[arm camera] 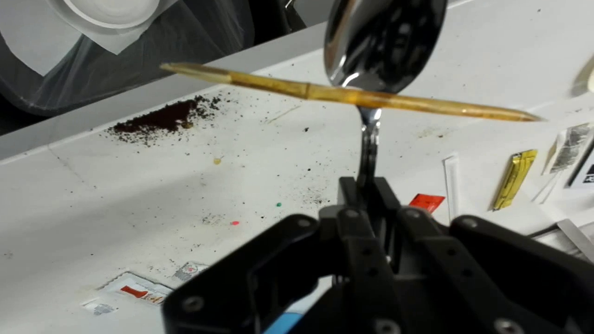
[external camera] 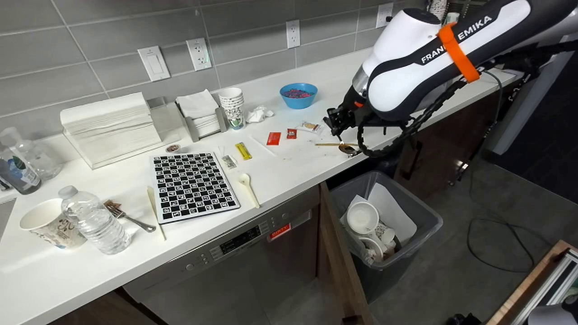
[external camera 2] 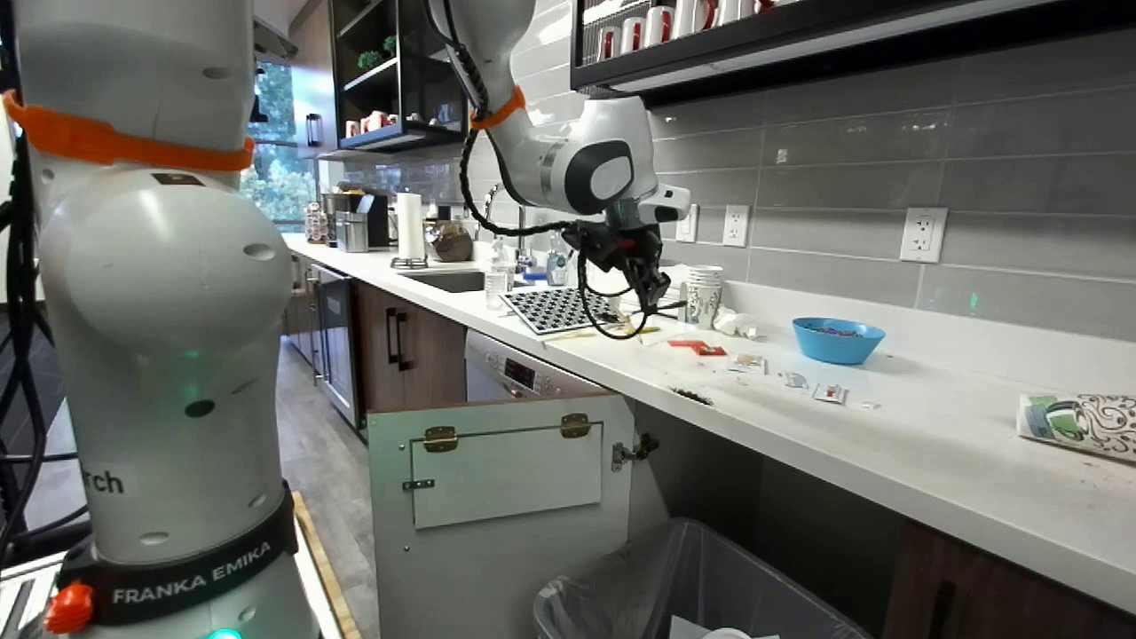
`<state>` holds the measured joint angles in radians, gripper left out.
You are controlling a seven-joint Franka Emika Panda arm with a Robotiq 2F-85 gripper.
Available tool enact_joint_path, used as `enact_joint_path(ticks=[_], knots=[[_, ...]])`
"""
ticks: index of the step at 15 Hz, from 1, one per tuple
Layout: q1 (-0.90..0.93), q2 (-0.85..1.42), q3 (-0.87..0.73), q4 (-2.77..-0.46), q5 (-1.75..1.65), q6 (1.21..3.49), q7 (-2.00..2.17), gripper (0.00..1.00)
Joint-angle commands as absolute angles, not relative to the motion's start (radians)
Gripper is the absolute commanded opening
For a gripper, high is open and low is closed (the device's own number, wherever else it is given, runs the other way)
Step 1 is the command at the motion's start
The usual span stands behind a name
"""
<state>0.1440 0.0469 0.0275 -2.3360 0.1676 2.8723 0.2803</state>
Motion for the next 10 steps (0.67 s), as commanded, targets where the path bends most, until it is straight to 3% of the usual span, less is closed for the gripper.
enact_joint_path(ticks=[1, 10], knots=[[0.131, -0.030, 0.072, -2.418, 0.441, 2.937, 0.057, 0.03], [0.126, -0.098, -0.024, -2.407, 0.954, 2.781, -0.389, 0.03]])
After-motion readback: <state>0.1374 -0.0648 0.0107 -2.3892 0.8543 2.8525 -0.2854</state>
